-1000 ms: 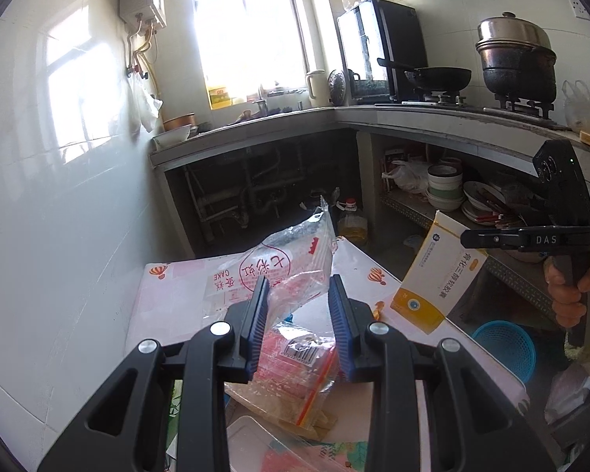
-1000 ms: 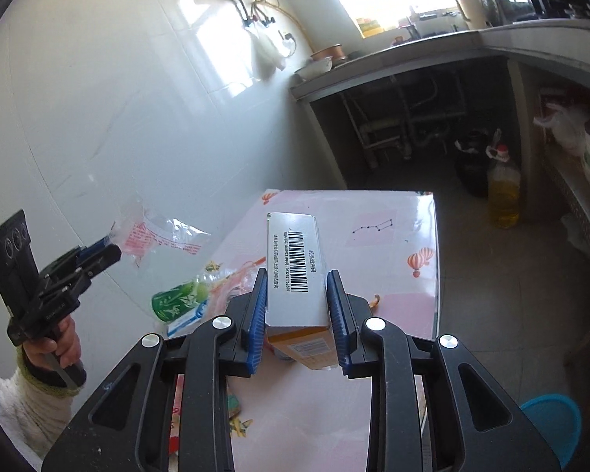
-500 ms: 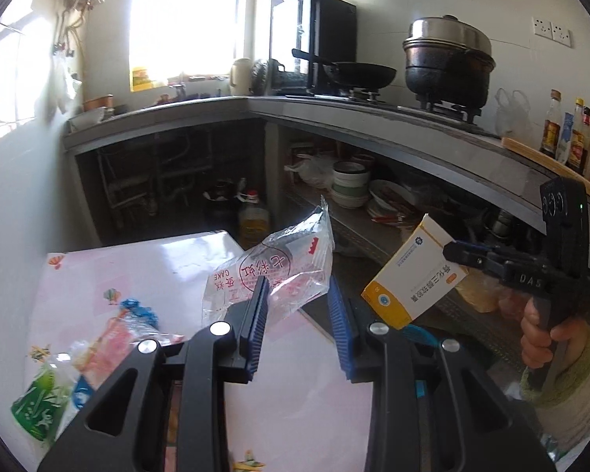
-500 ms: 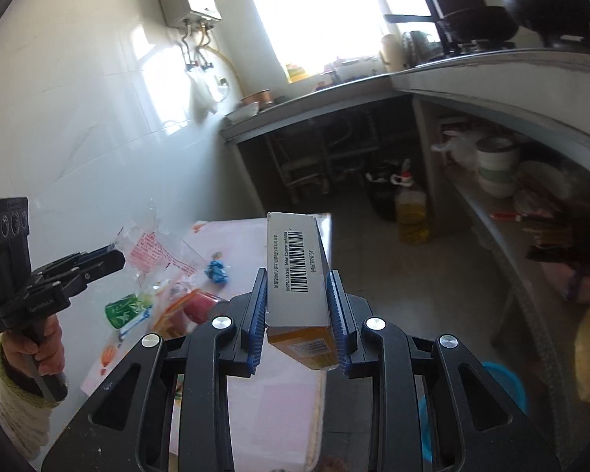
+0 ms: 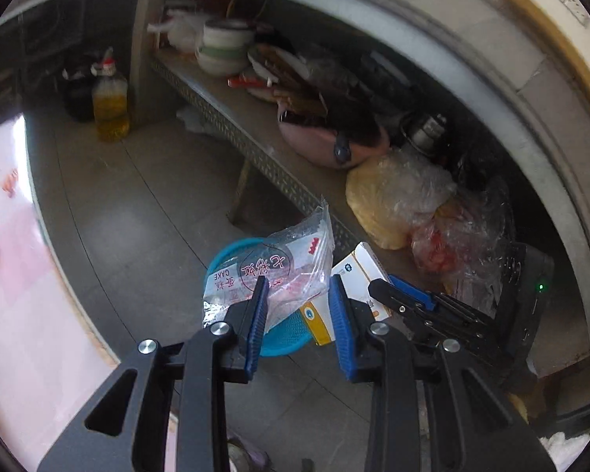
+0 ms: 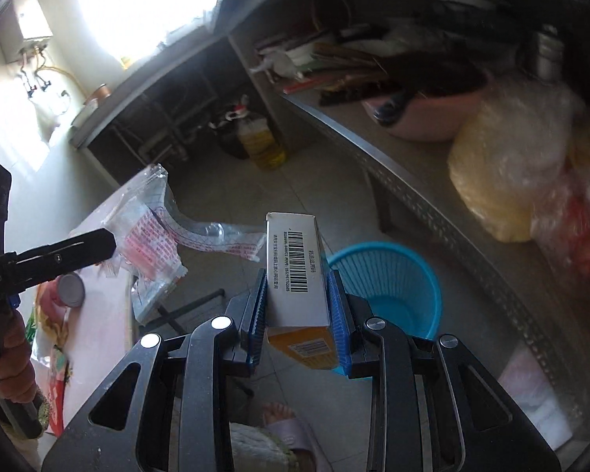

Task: Collect trash
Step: 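Lift the white box with the right tool and carry it over the blue wastebasket, then open the right tool to drop the box into the wastebasket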

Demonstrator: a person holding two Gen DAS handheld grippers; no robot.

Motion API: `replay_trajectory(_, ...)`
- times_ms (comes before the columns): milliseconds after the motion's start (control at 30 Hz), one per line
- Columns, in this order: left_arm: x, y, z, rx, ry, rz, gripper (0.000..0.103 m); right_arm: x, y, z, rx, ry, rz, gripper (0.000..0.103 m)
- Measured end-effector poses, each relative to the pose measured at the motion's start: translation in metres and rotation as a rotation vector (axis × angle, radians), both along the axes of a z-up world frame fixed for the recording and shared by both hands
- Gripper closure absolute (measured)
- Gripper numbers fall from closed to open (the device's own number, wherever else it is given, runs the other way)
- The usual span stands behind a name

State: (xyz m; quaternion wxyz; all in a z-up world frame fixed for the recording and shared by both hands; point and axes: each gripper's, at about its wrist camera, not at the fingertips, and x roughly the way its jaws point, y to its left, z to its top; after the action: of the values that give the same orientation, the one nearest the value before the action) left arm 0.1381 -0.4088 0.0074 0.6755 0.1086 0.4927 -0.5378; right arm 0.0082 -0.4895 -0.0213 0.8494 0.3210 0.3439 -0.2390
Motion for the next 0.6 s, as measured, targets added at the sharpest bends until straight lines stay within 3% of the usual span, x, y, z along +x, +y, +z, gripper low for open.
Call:
replay_trajectory(167,0.009,-0.046,-0.069,0.141,0.149,0.013,0.073,-0.002,-0.03,-0.05,0.081,0.076,-0.053,0.075)
replay_trajectory(267,0.012,-0.068,-0.093,0.192,0.165,0.026,0.073,0.0,-0.041,-0.069,0.104,0.108,-0.072,0.075)
replay_trajectory(400,0.016,-0.092,-0.116,0.207,0.212,0.034,0.07,0.006,-0.053,-0.084,0.109,0.119,-0.099,0.07)
replay_trajectory(500,0.018,-0.103,-0.126,0.235,0.215,0.056,0.055,0.011,-0.063,-0.099,0.115,0.133,-0.106,0.056)
replay_trajectory(600,0.021,-0.101,-0.126,0.245,0.219,0.073,0.049,0.011,-0.061,-0.103,0.111,0.155,-0.122,0.054)
